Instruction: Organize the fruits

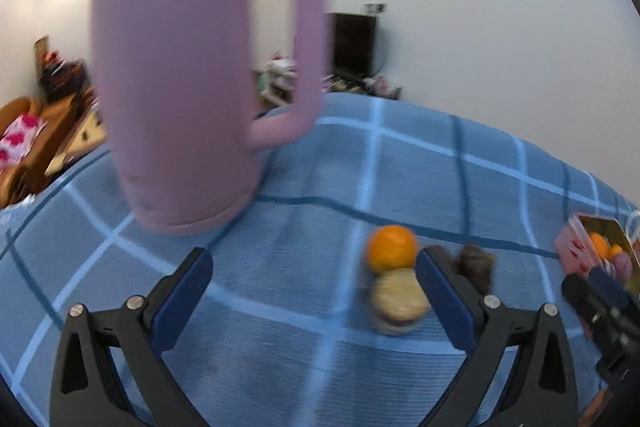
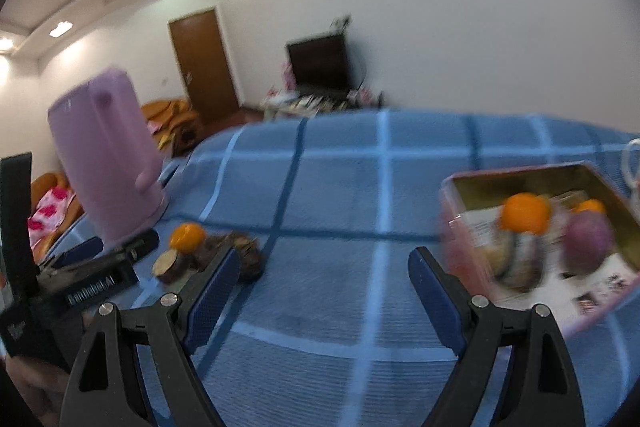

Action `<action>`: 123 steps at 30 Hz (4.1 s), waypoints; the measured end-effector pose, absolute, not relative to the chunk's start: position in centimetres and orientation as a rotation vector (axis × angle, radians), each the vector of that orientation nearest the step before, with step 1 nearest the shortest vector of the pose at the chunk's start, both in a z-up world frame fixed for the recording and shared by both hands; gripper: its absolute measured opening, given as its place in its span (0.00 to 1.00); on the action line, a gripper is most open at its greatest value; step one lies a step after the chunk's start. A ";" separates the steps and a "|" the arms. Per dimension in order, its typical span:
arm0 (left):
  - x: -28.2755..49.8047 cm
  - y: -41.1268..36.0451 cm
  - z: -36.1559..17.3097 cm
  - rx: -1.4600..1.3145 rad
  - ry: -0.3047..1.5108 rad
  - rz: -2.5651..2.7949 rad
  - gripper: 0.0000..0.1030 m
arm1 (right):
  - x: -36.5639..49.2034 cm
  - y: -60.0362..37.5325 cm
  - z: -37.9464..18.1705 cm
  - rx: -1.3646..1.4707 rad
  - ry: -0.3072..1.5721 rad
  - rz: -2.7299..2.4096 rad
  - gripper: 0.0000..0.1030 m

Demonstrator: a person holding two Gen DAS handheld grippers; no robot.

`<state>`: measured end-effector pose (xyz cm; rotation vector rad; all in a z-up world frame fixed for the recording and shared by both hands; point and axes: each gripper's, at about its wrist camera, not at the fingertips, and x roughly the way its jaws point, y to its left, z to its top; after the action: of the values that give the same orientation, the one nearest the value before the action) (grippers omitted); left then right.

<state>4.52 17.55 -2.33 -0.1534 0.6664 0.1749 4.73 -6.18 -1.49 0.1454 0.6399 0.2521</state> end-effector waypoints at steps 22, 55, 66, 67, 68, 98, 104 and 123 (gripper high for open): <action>4.3 17.6 -2.0 -0.022 0.712 0.071 1.00 | 11.1 -0.1 -5.0 0.195 0.891 0.480 0.46; 4.2 16.9 -4.1 -0.177 0.706 -0.075 0.38 | 3.1 -4.2 -1.2 0.034 0.587 0.284 0.42; 2.3 20.5 -2.6 -0.252 0.534 0.171 0.38 | 1.3 -3.6 -0.1 -0.042 0.485 0.266 0.42; 2.2 20.4 -2.5 -0.252 0.526 0.168 0.38 | 1.3 -3.7 -0.1 -0.038 0.486 0.266 0.42; 2.1 20.4 -2.4 -0.251 0.513 0.170 0.38 | 1.2 -3.8 -0.1 -0.036 0.487 0.265 0.42; -0.4 14.1 -1.5 -0.174 0.476 0.084 0.38 | -1.0 -7.2 0.1 -0.055 0.472 0.222 0.42; -0.8 11.0 -1.1 -0.103 0.461 0.058 0.38 | -1.4 -8.3 0.0 -0.054 0.470 0.214 0.42; -1.5 4.0 -0.7 -0.035 0.463 -0.041 0.38 | -2.6 -12.6 0.1 -0.065 0.451 0.157 0.42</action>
<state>-1.47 3.97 -0.69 -0.0349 0.4635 -0.0414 -2.63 -12.59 0.12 -0.0654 0.4506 0.1574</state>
